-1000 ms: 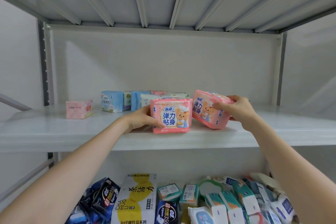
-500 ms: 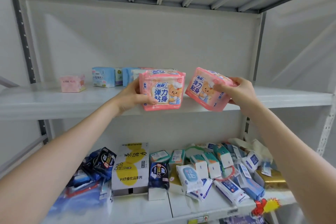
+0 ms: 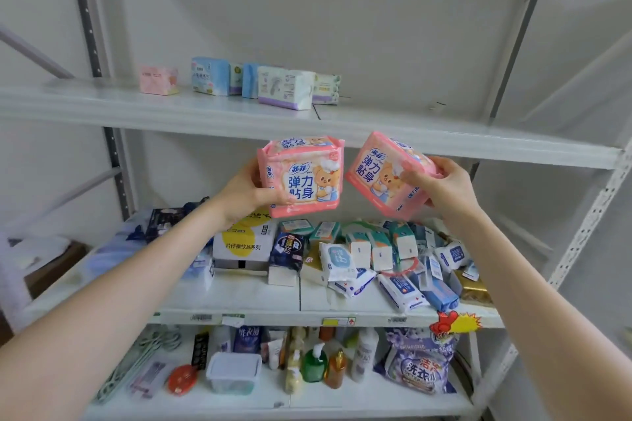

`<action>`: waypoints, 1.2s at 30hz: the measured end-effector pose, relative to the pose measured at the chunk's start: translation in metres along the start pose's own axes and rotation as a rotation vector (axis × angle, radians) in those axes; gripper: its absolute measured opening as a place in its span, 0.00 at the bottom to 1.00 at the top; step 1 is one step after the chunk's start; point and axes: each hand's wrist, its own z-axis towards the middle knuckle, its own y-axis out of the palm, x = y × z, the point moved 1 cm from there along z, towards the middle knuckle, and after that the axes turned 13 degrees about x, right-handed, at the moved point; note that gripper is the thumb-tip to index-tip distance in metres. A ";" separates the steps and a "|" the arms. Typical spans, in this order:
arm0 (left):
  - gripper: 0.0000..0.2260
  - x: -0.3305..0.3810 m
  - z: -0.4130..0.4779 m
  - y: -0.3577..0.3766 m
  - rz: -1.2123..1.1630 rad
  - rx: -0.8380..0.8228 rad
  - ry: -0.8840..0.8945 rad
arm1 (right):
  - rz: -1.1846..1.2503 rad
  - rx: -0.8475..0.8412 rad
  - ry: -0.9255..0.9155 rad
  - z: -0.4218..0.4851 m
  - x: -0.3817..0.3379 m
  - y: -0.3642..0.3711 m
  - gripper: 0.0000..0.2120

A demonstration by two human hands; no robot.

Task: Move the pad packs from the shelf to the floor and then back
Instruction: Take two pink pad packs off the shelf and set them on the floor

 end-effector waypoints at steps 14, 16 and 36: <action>0.34 -0.121 -0.165 0.055 -0.016 0.059 -0.384 | -0.124 -0.163 0.277 -0.144 0.143 -0.057 0.35; 0.36 -0.140 -0.188 0.058 -0.030 0.050 -0.439 | -0.136 -0.161 0.308 -0.170 0.163 -0.061 0.34; 0.33 -0.350 -0.338 0.073 0.034 0.031 -0.836 | -0.277 -0.307 0.691 -0.360 0.378 -0.059 0.34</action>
